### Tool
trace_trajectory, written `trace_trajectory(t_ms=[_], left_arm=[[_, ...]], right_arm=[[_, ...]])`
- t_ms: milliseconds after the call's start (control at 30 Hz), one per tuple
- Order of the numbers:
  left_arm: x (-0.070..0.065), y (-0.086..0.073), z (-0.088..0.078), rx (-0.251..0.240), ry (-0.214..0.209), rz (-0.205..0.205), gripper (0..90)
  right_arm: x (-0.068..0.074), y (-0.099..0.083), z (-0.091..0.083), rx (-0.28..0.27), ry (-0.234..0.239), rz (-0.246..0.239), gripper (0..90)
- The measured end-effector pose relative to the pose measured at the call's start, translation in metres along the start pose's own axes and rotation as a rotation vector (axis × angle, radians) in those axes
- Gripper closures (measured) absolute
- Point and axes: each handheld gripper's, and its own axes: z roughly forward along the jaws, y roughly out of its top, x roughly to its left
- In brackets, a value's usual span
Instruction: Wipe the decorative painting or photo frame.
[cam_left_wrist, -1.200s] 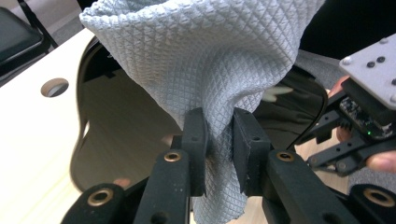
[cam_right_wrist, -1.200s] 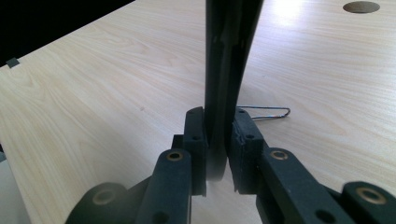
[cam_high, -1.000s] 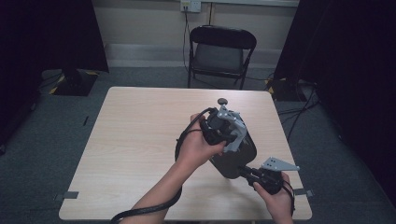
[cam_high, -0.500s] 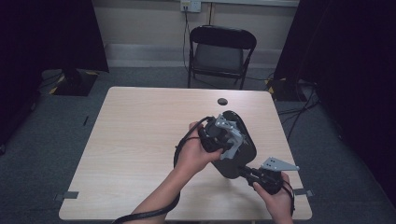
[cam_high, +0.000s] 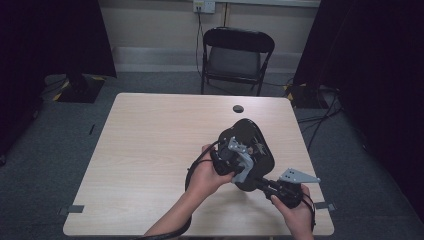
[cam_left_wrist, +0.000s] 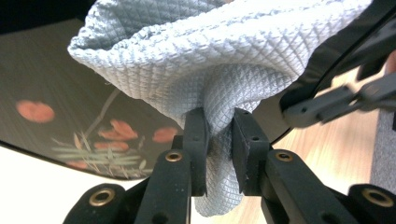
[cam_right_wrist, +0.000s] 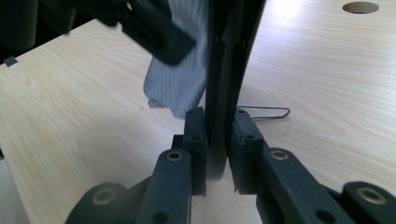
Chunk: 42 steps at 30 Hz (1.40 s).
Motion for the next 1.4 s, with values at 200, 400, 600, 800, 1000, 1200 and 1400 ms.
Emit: trace_trajectory(t_ms=[200, 400, 600, 800, 1000, 1200, 1400], left_arm=[[0.004, -0.019, 0.017, 0.042, -0.003, -0.017, 77.2], [0.006, -0.034, 0.032, 0.073, -0.001, -0.027, 77.4], [0.01, -0.042, 0.038, 0.064, -0.003, -0.057, 77.6], [0.013, -0.045, 0.037, 0.062, 0.0, -0.065, 77.7], [0.015, -0.047, 0.036, 0.063, 0.004, -0.084, 77.9], [0.016, -0.042, 0.022, 0.055, -0.002, -0.085, 78.3], [0.014, -0.019, -0.008, 0.021, -0.022, -0.067, 78.2]], right_arm=[[0.0, 0.0, 0.0, 0.0, 0.001, 0.001, 79.1], [0.0, 0.0, 0.0, 0.0, 0.001, 0.0, 79.1], [0.001, 0.0, 0.001, -0.004, -0.005, 0.009, 79.1], [0.004, 0.001, 0.004, -0.005, -0.015, 0.011, 79.1], [0.009, 0.003, 0.01, -0.012, -0.031, 0.018, 79.0], [0.009, 0.003, 0.011, -0.02, -0.026, 0.011, 78.3], [0.01, 0.004, 0.009, -0.025, -0.024, 0.007, 75.9]])
